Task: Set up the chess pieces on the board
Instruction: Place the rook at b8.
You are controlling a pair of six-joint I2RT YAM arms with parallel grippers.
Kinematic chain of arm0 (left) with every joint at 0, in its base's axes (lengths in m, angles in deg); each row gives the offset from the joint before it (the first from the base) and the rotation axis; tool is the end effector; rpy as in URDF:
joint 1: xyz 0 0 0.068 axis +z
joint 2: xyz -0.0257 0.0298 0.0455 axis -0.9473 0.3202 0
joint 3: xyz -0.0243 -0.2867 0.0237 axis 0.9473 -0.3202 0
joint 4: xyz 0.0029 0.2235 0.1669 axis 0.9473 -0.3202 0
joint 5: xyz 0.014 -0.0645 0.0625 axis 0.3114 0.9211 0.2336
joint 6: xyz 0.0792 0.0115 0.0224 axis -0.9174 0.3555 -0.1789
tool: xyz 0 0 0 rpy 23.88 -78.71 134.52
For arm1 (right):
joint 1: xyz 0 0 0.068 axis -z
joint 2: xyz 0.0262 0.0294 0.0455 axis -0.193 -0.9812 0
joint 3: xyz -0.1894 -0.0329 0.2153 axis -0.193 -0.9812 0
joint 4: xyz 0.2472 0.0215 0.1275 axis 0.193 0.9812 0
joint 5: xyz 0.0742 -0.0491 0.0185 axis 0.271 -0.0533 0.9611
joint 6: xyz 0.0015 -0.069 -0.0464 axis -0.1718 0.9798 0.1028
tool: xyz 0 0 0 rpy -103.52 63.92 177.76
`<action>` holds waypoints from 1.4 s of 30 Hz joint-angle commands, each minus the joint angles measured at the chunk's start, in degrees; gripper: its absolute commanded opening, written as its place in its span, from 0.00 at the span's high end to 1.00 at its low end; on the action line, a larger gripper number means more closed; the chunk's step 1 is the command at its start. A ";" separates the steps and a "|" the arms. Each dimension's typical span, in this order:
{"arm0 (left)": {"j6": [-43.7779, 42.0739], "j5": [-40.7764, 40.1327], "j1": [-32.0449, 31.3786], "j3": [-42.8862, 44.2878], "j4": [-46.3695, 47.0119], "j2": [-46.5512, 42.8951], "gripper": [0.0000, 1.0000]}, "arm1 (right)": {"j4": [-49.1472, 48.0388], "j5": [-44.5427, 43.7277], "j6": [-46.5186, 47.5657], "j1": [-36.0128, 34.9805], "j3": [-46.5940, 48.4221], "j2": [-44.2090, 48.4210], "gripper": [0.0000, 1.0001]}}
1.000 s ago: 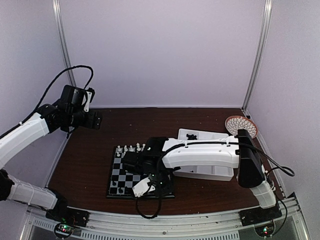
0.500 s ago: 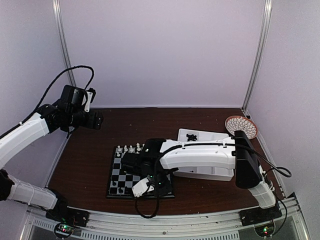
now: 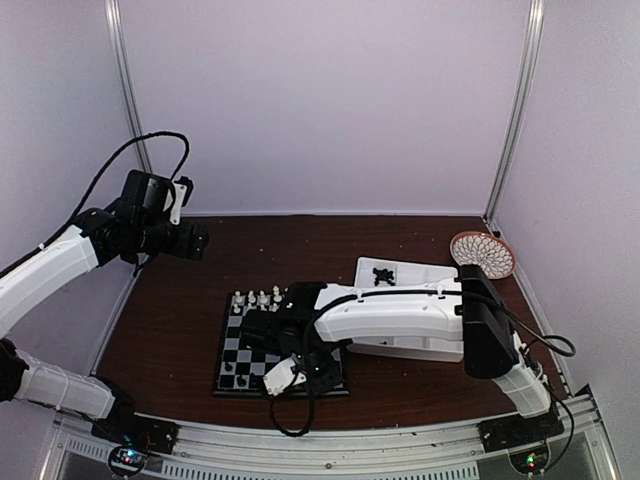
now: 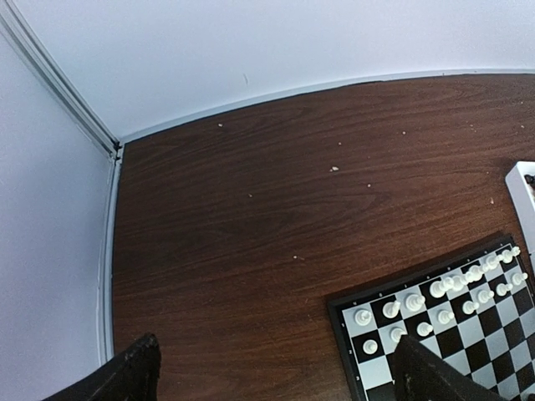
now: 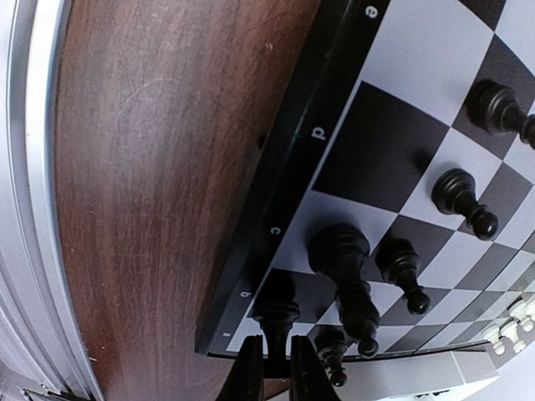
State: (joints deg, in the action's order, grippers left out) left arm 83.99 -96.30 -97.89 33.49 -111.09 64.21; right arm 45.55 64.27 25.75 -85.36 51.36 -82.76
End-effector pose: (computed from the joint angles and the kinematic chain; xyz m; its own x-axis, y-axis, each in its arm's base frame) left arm 0.2781 -0.1155 0.3213 -0.5895 0.0659 -0.8051 0.1001 0.9949 0.0082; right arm 0.1333 0.4541 0.1571 0.3497 -0.9333 0.0819 -0.9355 -0.3526 -0.0237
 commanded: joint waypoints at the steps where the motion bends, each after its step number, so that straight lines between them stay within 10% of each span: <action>1: 0.52 0.99 0.03 0.11 2.30 0.30 0.03 | -0.49 -1.35 0.40 0.30 1.09 -0.76 1.00; 42: 0.67 2.66 0.10 0.48 1.90 1.45 0.03 | -1.16 -2.35 -0.32 0.42 0.56 -0.19 0.78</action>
State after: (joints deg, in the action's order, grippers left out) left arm 84.07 -94.53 -97.89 33.49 -111.11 65.02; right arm 44.26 63.11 25.51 -85.23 51.36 -82.81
